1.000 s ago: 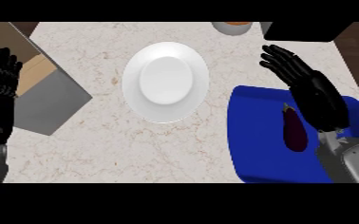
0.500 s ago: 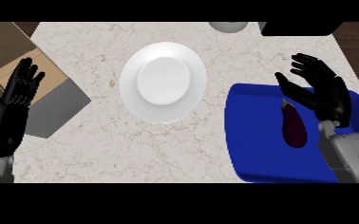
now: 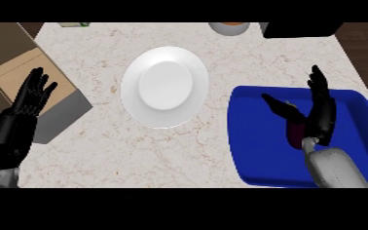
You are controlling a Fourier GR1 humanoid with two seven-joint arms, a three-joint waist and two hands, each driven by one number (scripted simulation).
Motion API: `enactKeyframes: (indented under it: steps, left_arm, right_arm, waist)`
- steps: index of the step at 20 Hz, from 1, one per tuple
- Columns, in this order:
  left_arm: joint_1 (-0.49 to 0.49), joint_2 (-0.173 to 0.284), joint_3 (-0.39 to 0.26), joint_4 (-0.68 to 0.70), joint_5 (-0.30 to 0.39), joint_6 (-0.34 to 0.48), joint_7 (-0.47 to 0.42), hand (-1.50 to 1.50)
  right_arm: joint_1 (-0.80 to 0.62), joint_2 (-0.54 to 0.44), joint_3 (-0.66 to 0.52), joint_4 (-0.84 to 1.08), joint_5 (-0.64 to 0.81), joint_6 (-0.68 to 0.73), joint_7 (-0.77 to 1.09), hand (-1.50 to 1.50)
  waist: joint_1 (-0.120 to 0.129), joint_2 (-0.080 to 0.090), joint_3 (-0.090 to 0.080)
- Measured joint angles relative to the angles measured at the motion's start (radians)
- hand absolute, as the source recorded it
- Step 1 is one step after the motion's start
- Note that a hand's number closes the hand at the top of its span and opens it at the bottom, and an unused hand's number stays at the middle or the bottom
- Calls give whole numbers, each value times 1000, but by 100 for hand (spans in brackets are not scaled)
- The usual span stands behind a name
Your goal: Pick the eggplant from the tray and place it in the plate
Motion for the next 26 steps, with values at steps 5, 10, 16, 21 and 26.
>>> enactKeyframes:
  steps: [5, 10, 16, 21, 26]
  left_arm:
    - [17, -5, 1, -18, -8, -6, 10, 0]
    - [40, -14, -5, -44, -16, -8, 16, 0]
    - [48, -24, -2, -51, -15, -19, 28, 0]
    - [47, -39, 1, -44, -21, -27, 20, 0]
    - [43, -53, -4, -39, -34, -33, 20, 0]
  right_arm:
    - [39, -75, 49, -4, 76, -16, 119, -150]
    - [49, -181, 130, 1, 126, 88, 311, -150]
    - [16, -287, 202, -61, 134, 257, 565, -150]
    - [-3, -331, 226, -113, 115, 353, 730, -150]
    - [-19, -352, 250, -143, 115, 415, 845, -150]
  waist:
    - [-10, -4, -3]
    - [-10, -3, -7]
    - [-10, -3, -9]
    - [-7, -4, -6]
    - [-2, -4, -4]
